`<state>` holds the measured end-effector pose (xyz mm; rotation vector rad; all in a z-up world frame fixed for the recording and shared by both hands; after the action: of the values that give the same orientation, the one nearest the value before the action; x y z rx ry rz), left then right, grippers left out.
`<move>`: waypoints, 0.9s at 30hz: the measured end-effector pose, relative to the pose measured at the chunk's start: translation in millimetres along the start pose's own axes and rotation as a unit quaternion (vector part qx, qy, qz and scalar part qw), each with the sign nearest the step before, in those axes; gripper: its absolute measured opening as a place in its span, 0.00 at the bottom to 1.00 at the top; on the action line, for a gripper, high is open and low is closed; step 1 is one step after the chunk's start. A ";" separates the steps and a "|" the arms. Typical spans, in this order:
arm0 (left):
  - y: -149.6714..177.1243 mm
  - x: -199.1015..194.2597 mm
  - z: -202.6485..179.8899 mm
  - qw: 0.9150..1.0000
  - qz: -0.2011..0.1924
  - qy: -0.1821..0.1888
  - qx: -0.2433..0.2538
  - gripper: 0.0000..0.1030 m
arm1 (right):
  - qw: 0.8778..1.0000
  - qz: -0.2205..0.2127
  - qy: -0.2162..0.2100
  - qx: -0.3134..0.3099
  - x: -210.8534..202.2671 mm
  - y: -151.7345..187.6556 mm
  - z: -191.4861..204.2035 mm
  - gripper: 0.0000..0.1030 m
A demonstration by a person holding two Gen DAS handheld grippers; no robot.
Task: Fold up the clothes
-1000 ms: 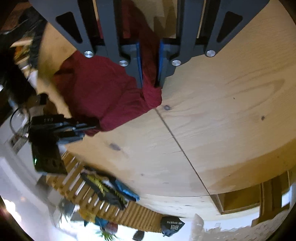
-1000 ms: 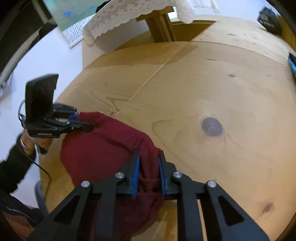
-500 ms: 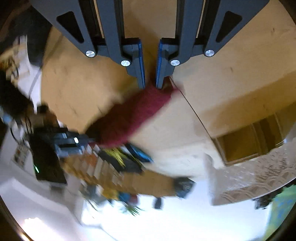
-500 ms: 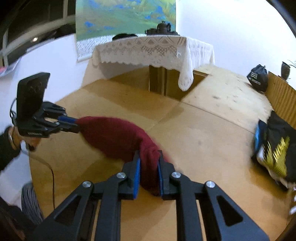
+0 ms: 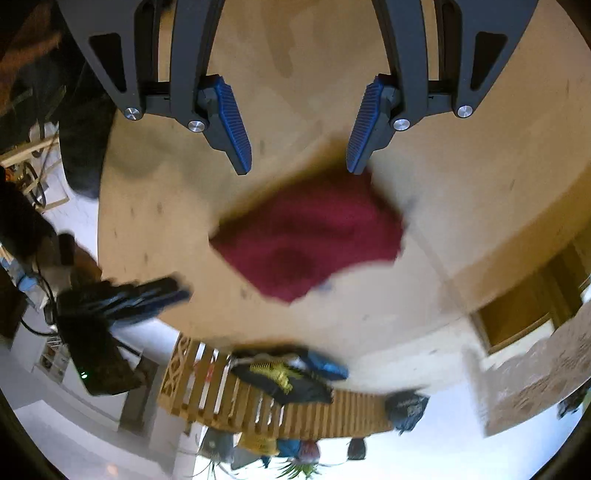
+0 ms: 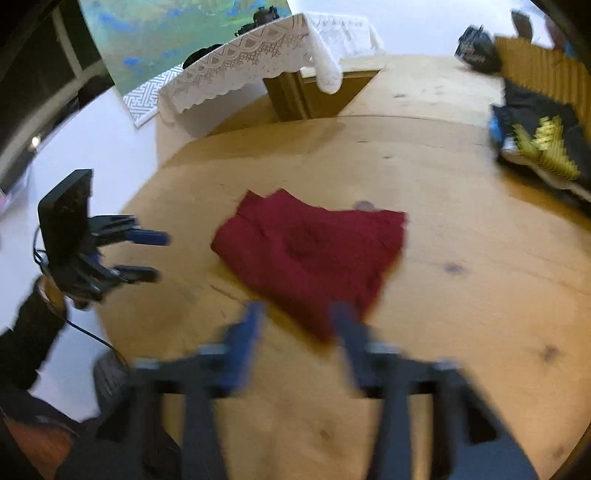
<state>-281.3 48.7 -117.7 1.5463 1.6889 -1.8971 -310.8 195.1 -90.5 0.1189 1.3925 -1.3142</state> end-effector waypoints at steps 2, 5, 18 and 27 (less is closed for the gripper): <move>-17.0 21.9 3.9 1.000 0.003 0.014 -0.009 0.50 | 1.000 0.010 -0.011 0.009 28.9 -15.8 -4.4 0.12; -20.3 64.8 23.7 0.998 0.042 -0.005 -0.037 0.50 | 0.999 0.042 0.011 0.029 66.2 -13.1 -23.8 0.12; -37.0 86.1 83.6 0.986 0.088 -0.024 -0.136 0.64 | 0.991 0.065 0.087 0.079 67.2 -14.2 -72.6 0.67; -26.4 115.8 76.5 0.986 0.125 -0.027 -0.105 0.71 | 0.991 0.080 0.094 0.046 99.4 -16.8 -69.9 0.67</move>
<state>-394.8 51.6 -201.9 1.5282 1.5332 -1.5701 -399.7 181.6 -173.9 0.4184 1.4477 -1.2585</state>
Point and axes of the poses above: each gripper's, at about its wrist camera, not at the fingertips, and x roughly the way its jaws point, z to its left, y to its underside, the point moved 8 cm from there along x, roughly the way its jaws point, and after that the axes turned 4 degrees about -x, right-handed, at the moved point
